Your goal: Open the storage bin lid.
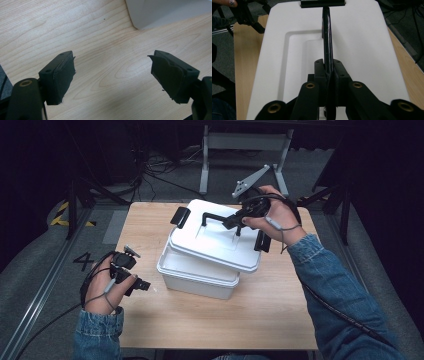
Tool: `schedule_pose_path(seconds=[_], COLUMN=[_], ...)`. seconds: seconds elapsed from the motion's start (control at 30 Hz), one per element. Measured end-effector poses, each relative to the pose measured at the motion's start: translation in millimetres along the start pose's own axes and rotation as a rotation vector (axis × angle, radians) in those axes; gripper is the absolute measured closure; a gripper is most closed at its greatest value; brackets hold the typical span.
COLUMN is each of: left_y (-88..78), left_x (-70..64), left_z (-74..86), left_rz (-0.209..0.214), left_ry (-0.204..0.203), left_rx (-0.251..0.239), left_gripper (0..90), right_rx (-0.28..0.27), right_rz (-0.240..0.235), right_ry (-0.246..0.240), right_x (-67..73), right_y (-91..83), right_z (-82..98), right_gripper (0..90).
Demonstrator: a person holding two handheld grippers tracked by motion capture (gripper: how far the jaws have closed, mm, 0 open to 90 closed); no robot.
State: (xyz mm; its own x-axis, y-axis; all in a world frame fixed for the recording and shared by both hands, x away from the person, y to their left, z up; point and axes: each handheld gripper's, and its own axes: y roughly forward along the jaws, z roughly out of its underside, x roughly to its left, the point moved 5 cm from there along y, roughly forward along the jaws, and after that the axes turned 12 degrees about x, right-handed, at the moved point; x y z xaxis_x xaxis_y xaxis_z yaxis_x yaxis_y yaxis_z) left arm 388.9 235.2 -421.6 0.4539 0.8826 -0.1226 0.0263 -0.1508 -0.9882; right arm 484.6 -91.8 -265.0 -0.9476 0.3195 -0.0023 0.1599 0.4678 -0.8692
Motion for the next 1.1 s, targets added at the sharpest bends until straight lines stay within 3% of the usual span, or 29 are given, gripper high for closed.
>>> schedule_pose_path(seconds=[0.43, 1.1], left_y=[0.3, 1.3], left_x=[0.2, -1.2], left_z=[3.3, 2.1], left_rz=[0.003, 0.002], left_ry=[-0.016, -0.017], left_rx=[-0.003, 0.002], left_gripper=[20.0, 19.7], right_rx=[-0.027, -0.019], right_rz=[0.060, 0.165], right_ry=[0.098, 0.257], right_x=[-29.4, -73.7], right_y=[-36.0, -66.5], right_z=[36.4, 99.7], right_gripper=[84.3, 84.3])
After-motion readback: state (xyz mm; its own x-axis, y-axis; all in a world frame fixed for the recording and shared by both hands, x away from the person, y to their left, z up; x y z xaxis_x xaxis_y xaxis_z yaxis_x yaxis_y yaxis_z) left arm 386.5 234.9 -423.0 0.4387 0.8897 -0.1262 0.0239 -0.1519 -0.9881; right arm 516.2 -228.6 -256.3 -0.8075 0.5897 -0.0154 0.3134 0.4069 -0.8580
